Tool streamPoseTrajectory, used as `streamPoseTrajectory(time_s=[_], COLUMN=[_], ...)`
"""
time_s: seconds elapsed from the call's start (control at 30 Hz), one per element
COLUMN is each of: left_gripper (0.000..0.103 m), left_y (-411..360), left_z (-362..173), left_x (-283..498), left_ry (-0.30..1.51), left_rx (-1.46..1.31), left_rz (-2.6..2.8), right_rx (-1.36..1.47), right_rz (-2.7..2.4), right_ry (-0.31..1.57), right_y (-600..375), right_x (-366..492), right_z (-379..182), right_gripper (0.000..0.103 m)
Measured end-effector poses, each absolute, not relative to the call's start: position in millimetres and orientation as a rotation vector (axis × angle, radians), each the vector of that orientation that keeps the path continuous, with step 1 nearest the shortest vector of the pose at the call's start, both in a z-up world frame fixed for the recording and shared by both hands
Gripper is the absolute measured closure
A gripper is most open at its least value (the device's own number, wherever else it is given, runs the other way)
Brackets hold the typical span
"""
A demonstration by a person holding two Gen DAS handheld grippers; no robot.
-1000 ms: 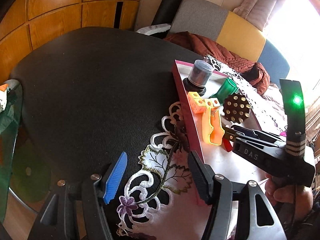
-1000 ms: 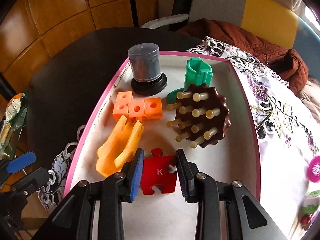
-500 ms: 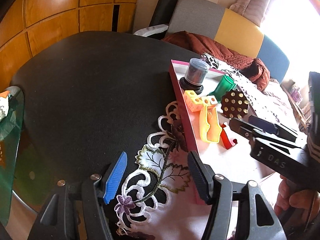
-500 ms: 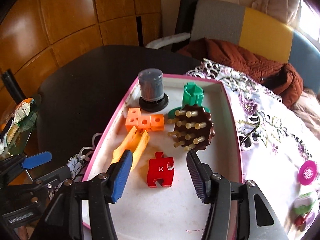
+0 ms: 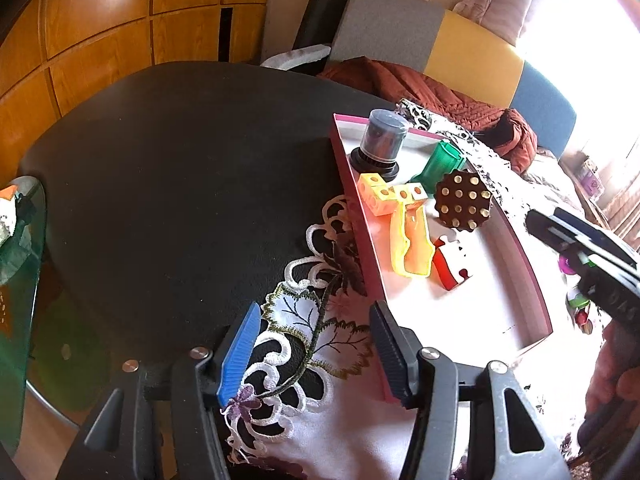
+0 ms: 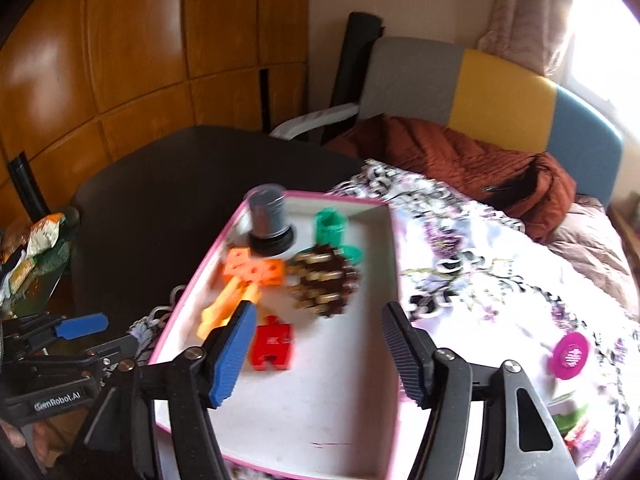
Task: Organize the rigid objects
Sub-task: 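Move both open tools back over the items on the cloth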
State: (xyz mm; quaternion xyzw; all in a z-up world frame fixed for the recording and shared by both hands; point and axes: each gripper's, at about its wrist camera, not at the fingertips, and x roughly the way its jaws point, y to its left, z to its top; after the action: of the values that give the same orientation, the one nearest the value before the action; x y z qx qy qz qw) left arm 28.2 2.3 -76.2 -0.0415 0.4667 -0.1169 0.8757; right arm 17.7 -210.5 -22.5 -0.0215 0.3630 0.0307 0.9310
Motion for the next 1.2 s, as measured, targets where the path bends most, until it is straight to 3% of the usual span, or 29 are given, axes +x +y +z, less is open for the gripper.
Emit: streamPoseTrajectory(time_s=[0.5, 0.8, 0.9, 1.2], left_gripper=[0.046, 0.046, 0.046, 0.046], left_y=[-7, -41, -67, -153], left_z=[-64, -32, -24, -17], left_x=[27, 26, 26, 20], left_ry=[0.946, 0.869, 0.855, 0.868], left_rx=[-0.058, 0.003, 0.032, 0.119], left_rz=[-0.268, -0.378, -0.437, -0.626], right_rx=[0.032, 0.431, 0.534, 0.499], right_rz=[-0.31, -0.769, -0.794, -0.784], right_ry=[0.769, 0.75, 0.718, 0.766], right_y=[-379, -534, -550, -543], right_x=[-25, -87, -100, -90], right_z=[-13, -37, -37, -42], right_gripper=[0.024, 0.022, 0.021, 0.018])
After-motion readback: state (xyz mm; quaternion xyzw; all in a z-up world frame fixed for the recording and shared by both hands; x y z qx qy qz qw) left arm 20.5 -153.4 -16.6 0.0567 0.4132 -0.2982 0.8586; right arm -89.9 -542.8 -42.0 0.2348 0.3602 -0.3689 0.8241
